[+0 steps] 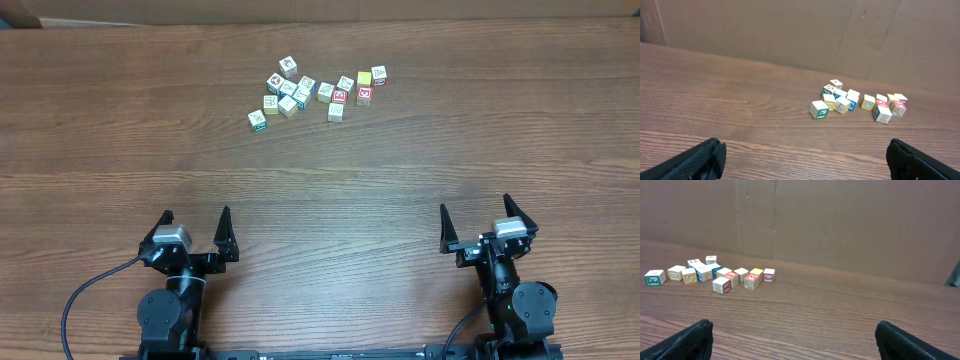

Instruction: Form a horizontal line

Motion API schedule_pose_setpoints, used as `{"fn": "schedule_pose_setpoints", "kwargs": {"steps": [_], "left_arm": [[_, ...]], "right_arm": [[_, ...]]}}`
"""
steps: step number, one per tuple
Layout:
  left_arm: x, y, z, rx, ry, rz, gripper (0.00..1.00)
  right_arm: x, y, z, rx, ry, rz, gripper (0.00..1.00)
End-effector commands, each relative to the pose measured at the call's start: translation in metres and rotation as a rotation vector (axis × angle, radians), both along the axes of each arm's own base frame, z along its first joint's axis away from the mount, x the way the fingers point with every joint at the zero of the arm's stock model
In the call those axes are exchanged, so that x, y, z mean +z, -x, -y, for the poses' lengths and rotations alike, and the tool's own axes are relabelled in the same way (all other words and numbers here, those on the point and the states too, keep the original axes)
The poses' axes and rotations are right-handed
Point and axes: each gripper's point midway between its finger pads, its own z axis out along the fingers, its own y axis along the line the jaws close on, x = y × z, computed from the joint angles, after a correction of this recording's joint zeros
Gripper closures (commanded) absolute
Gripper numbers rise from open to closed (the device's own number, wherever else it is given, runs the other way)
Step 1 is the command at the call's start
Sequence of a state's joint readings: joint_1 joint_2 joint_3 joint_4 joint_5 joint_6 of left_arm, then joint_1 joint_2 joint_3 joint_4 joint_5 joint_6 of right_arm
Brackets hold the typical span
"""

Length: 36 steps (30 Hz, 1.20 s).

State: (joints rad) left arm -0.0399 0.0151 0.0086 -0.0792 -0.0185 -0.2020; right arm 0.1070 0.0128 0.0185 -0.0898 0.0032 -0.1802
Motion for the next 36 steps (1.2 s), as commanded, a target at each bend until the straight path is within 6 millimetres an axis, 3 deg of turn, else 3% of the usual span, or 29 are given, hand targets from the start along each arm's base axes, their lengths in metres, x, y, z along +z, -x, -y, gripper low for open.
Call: {"fn": "schedule_pose_setpoints", "kwargs": {"steps": [1, 13, 20, 24, 29, 32, 36], "left_arm": [[0.001, 0.000, 0.003, -0.018, -0.017, 0.010, 0.00], [0.002, 0.000, 0.004, -0.023, -0.018, 0.012, 0.00], [0.026, 0.000, -0.001, 0.005, -0.019, 0.108, 0.00], [0.075, 0.007, 0.017, -0.097, -0.017, 0.282, 0.00], [0.156, 0.038, 0.039, -0.230, -0.037, 0.469, 0.00], [0.202, 0.062, 0.039, -0.234, -0.045, 0.551, 0.00], [0.246, 0.091, 0.035, -0.213, -0.072, 0.595, 0.00]], "right_arm": [[-0.002, 0.000, -0.002, 0.008, 0.000, 0.005, 0.00], [-0.002, 0.000, -0.002, 0.009, 0.000, 0.005, 0.00], [-0.002, 0.000, -0.002, 0.009, 0.000, 0.005, 0.00], [-0.002, 0.000, -0.002, 0.009, 0.000, 0.005, 0.00], [-0.002, 0.000, -0.002, 0.009, 0.000, 0.005, 0.00], [-0.002, 0.000, -0.002, 0.009, 0.000, 0.005, 0.00], [-0.002, 0.000, -0.002, 0.009, 0.000, 0.005, 0.00]]}}
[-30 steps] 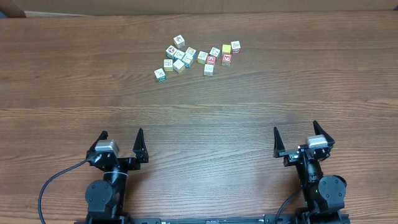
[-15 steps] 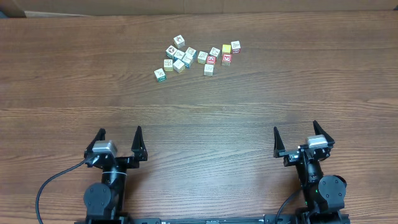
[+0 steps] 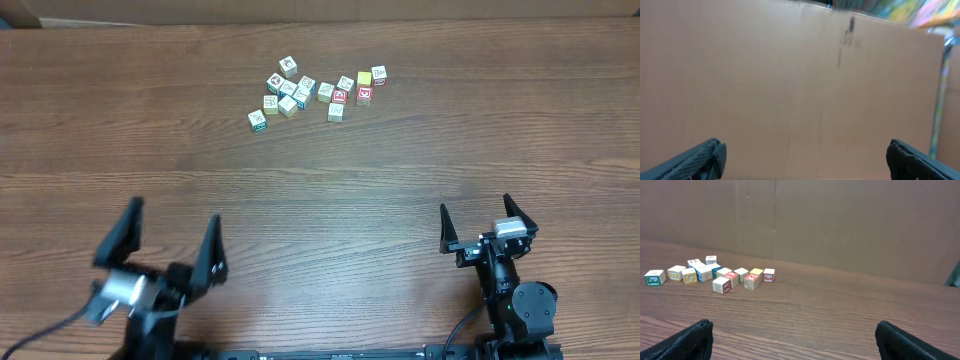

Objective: Form a horizontal line
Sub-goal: 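Raise the left arm and reach toward the block cluster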

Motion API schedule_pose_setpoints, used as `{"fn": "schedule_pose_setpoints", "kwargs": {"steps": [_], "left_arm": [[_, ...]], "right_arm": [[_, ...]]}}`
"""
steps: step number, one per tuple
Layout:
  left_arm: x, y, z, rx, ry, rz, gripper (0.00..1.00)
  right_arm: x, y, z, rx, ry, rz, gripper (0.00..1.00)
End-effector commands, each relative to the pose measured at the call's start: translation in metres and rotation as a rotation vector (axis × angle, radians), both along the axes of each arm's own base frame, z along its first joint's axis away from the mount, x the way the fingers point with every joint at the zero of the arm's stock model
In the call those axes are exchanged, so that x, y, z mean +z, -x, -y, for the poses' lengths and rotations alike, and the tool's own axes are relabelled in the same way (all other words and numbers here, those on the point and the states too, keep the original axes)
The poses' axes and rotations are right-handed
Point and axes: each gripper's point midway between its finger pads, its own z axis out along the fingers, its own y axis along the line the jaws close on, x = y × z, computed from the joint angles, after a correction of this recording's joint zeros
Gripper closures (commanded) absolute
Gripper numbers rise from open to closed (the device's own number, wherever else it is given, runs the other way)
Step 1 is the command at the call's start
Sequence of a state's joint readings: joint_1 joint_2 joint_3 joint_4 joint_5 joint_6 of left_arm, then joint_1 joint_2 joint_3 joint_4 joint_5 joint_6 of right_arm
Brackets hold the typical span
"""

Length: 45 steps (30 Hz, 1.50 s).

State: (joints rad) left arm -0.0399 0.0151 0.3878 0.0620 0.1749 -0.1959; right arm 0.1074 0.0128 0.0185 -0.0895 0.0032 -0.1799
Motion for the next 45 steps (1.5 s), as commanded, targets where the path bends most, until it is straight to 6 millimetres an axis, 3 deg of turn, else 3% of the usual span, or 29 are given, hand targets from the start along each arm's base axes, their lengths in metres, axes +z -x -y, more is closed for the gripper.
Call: {"fn": "schedule_pose_setpoints", "kwargs": {"steps": [1, 7, 12, 18, 23, 30, 34, 40, 45], "left_arm": [[0.046, 0.034, 0.003, -0.003, -0.053, 0.082, 0.00], [0.108, 0.064, -0.002, 0.022, -0.042, 0.110, 0.00], [0.162, 0.069, -0.002, 0.017, -0.045, 0.090, 0.00], [0.208, 0.040, 0.007, -0.025, -0.068, -0.045, 0.00], [0.219, -0.003, 0.022, -0.105, -0.099, -0.214, 0.00], [0.212, -0.067, 0.056, -0.306, -0.159, -0.422, 0.00], [0.193, -0.104, 0.066, -0.369, -0.162, -0.550, 0.00], [0.116, -0.157, 0.068, -0.392, -0.162, -0.845, 0.00], [0.046, -0.181, 0.063, -0.375, -0.127, -1.121, 0.00]], "right_arm": [[-0.002, 0.000, -0.002, 0.008, 0.001, 0.005, 0.00], [-0.002, 0.000, -0.002, 0.008, 0.001, 0.005, 0.00], [-0.002, 0.000, -0.002, 0.008, 0.000, 0.005, 0.00], [-0.002, 0.000, -0.002, 0.008, 0.001, 0.005, 0.00], [-0.002, 0.000, -0.002, 0.008, 0.000, 0.005, 0.00], [-0.002, 0.000, -0.002, 0.008, 0.001, 0.005, 0.00], [-0.002, 0.000, -0.002, 0.008, 0.000, 0.005, 0.00], [-0.002, 0.000, -0.002, 0.008, 0.001, 0.005, 0.00], [-0.002, 0.000, -0.002, 0.008, 0.001, 0.005, 0.00]]}}
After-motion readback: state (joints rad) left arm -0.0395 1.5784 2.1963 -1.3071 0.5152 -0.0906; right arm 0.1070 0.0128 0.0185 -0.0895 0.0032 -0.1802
